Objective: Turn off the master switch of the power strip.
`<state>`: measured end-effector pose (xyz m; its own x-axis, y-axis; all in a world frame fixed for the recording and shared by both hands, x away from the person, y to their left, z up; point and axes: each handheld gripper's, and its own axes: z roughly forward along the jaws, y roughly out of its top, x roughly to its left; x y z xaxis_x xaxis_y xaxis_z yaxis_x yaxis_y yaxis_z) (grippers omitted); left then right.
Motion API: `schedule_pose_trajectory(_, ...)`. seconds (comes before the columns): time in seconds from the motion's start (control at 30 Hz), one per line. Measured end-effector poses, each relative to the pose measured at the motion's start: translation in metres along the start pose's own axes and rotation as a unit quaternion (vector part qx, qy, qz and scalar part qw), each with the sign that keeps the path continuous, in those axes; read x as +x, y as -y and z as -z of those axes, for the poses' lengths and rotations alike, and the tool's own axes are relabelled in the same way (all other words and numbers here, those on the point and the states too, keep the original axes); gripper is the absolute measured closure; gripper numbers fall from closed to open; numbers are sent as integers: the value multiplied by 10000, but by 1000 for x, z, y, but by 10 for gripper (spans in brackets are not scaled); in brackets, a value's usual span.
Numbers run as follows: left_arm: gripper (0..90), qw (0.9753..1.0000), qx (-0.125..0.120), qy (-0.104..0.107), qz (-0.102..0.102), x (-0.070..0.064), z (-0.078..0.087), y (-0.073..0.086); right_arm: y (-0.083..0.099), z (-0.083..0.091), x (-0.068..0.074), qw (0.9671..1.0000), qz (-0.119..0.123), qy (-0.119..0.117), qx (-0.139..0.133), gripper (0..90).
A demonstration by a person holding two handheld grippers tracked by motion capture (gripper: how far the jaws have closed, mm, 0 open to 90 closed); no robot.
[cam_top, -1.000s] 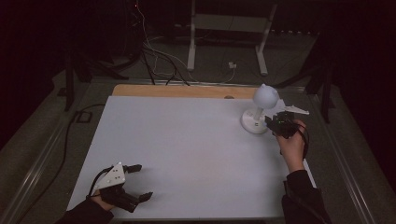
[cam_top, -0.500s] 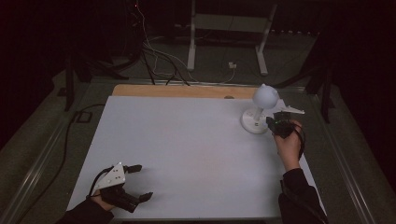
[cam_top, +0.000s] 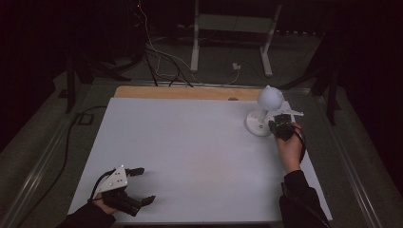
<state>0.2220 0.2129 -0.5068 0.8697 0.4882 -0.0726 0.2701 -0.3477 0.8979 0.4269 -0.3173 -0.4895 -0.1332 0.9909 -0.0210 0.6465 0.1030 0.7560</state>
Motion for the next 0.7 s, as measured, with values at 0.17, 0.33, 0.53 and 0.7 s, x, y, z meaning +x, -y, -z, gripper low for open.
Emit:
schedule_pose_trajectory(0.17, 3, 10000, -2, -2, 15, 0, 0, 0, 2, -5, 1, 9999, 73, 69, 41, 900)
schedule_pose_trajectory(0.33, 3, 10000, 2, 0, 16, 0, 0, 0, 4, -8, 1, 9999, 119, 111, 29, 900)
schedule_pose_trajectory(0.53, 3, 10000, 15, -4, 8, 0, -1, 0, 6, -10, 1, 10000, 22, 73, 17, 900)
schedule_pose_trajectory(0.7, 3, 10000, 28, -13, -6, 0, -1, 0, 8, -11, -2, 10000, -49, 40, -53, 900)
